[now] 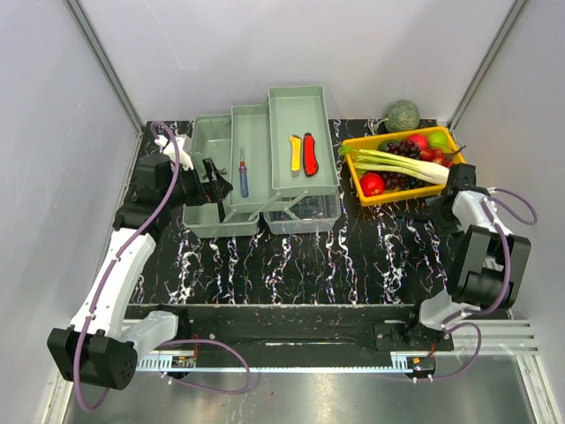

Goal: Pack the tool kit

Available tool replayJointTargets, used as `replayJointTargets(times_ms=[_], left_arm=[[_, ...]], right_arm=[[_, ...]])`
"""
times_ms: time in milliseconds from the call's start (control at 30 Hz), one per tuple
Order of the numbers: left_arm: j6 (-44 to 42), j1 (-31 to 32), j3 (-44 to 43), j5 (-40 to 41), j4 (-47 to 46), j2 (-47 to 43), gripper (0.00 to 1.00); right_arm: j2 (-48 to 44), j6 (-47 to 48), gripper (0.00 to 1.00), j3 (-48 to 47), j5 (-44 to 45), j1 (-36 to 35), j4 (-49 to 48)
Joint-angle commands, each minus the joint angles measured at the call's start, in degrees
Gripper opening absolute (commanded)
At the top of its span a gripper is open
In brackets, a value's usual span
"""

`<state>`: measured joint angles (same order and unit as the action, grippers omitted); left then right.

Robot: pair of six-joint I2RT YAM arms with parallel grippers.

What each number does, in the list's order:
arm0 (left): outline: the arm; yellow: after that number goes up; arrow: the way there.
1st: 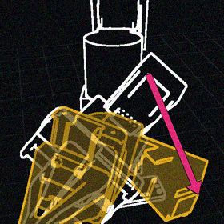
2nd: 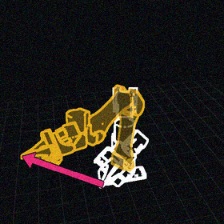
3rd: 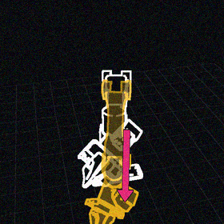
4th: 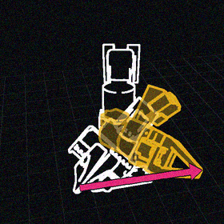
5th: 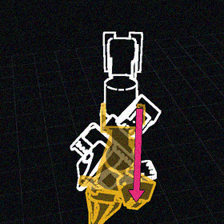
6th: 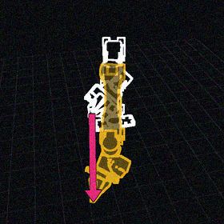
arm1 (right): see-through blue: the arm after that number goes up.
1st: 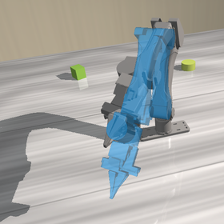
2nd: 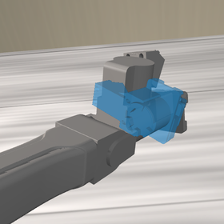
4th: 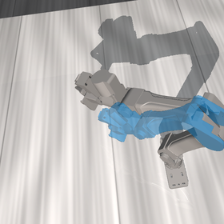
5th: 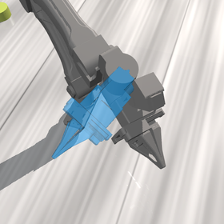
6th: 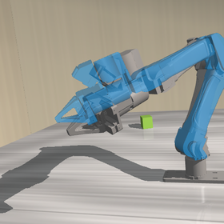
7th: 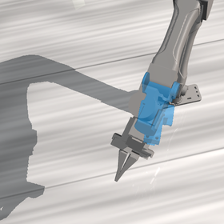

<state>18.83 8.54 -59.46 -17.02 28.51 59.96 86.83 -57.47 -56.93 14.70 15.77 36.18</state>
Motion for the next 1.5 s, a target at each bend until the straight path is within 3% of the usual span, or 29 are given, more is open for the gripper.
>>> replayJointTargets(times_ms=[0, 100, 167, 667, 1100, 1467], left_arm=[[-1.34, -0.27, -1.0, 0.31, -1.71, -1.17, 0.99], [-1.52, -0.27, -1.1, 0.76, -1.35, -1.25, 0.99], [-1.52, -0.27, -1.18, 0.49, -1.53, -1.17, 0.99], [-1.43, -0.27, -1.36, 1.11, -0.65, -0.73, 0.99], [-1.08, -0.27, -1.18, 2.07, -0.21, -0.9, 0.99], [-0.9, -0.27, -1.01, 2.07, -0.21, -0.9, 0.99]], right_arm=[[5.18, 2.98, 0.66, -3.63, -5.99, 2.51, -6.56], [8.79, 3.07, 0.51, -3.8, -8.36, 2.6, -9.99], [10.81, 2.72, 0.46, -4.33, -9.51, 2.6, -10.34], [15.83, 0.08, 0.43, -4.24, -6.27, 2.6, -13.24], [20.05, -0.44, 0.39, -7.32, -3.19, 2.69, -6.83], [13.03, -1.5, 0.41, -1.88, -3.45, 2.6, -6.21]])
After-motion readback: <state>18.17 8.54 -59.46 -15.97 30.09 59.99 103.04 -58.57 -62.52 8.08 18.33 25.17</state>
